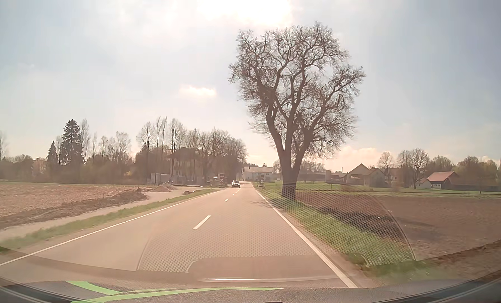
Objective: Follow the waypoints while adhering to traffic rules and regulations
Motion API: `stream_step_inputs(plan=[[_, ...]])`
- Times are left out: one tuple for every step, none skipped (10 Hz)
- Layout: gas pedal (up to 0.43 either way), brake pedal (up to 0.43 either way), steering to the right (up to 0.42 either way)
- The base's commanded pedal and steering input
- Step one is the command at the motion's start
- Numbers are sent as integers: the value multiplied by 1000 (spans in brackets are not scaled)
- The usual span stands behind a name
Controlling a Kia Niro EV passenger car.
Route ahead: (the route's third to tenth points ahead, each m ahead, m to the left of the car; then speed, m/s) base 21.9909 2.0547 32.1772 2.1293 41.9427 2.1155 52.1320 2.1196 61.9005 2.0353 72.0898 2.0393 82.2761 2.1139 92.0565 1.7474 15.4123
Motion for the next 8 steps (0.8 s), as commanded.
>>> stream_step_inputs(plan=[[0, 79, 0], [0, 85, 0], [0, 85, 0], [0, 85, 0], [0, 91, 0], [0, 91, 0], [0, 104, 0], [0, 104, 0]])
